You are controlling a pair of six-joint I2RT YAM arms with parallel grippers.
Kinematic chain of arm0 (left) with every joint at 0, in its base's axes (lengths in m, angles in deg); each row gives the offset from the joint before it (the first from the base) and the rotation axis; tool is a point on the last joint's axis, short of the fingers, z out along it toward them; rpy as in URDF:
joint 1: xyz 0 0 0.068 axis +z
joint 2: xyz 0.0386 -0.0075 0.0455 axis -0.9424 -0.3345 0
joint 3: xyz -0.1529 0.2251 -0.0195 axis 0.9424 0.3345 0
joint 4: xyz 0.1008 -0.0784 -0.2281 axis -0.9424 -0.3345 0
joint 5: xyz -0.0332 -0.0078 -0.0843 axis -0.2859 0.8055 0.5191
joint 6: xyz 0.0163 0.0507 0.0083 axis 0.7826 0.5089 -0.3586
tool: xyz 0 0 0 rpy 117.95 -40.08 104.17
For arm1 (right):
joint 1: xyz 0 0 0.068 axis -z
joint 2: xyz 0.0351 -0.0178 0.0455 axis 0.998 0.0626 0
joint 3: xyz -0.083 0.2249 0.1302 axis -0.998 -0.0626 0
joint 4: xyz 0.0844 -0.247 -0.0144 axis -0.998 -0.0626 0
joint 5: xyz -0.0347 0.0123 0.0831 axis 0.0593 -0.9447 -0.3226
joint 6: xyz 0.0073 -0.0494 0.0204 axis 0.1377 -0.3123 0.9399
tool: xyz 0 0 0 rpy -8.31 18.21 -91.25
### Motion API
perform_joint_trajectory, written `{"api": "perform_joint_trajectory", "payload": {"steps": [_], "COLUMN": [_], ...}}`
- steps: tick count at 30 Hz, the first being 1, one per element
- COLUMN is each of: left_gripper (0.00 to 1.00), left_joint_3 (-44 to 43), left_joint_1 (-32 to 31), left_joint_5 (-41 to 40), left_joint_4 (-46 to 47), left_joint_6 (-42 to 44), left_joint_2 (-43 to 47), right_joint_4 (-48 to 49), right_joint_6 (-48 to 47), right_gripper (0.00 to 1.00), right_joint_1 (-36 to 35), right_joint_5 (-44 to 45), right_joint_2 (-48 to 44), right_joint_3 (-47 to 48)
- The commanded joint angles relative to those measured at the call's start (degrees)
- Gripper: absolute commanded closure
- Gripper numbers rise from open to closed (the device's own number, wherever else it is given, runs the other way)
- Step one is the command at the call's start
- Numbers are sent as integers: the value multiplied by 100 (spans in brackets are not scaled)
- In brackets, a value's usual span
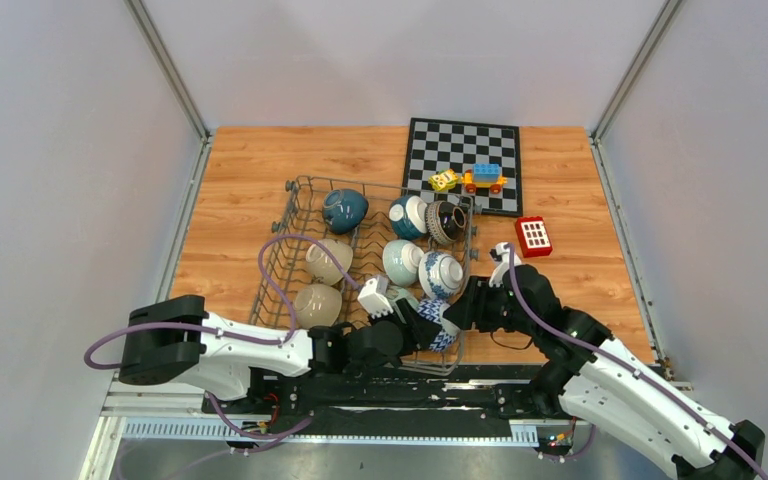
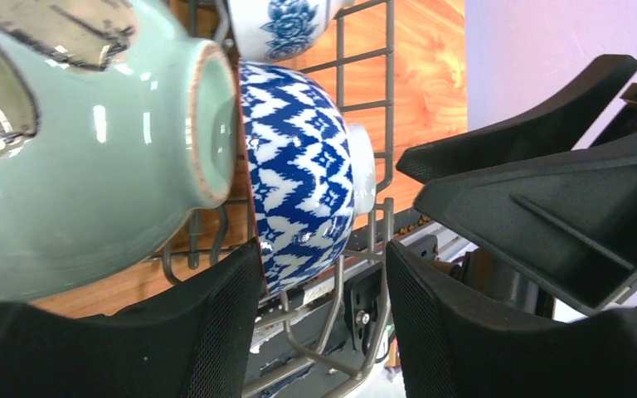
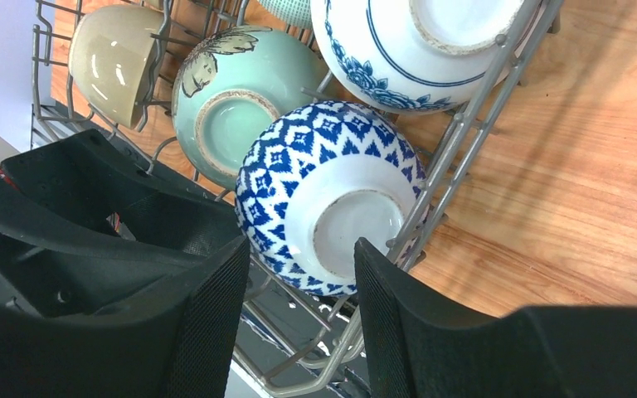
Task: Unload the bowls from the dish rack
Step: Pick up the bowl from the dish rack.
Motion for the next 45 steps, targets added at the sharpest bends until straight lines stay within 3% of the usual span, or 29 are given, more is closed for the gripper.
{"api": "perform_joint_trajectory", "payload": {"steps": [1, 11, 20, 29, 42, 45], "left_gripper": [43, 56, 62, 71, 99, 100], "left_joint_3": [-316, -350, -385, -213, -40, 3], "left_joint_1": [-52, -53, 16, 70, 70, 70], "left_joint_5": [-35, 8, 156, 386, 545, 556], "left_joint_4": [213, 354, 537, 1223, 1763, 1829], "left_joint_6": [402, 652, 838, 1047, 1334, 1351], "left_joint_2": [-107, -153, -262, -403, -413, -396], "right_joint_4": [83, 68, 84, 74, -128, -196], "right_joint_6": [75, 56, 62, 66, 25, 5], "right_gripper": [47, 48, 49, 48, 45, 45], "right_joint_1": [-23, -14, -13, -13, -15, -5], "right_joint_5": [51, 113, 106, 196, 271, 312], "right_joint_2": [-67, 50, 108, -102, -442, -516], "right_joint_3": [-126, -155, -146, -168, -122, -95]}}
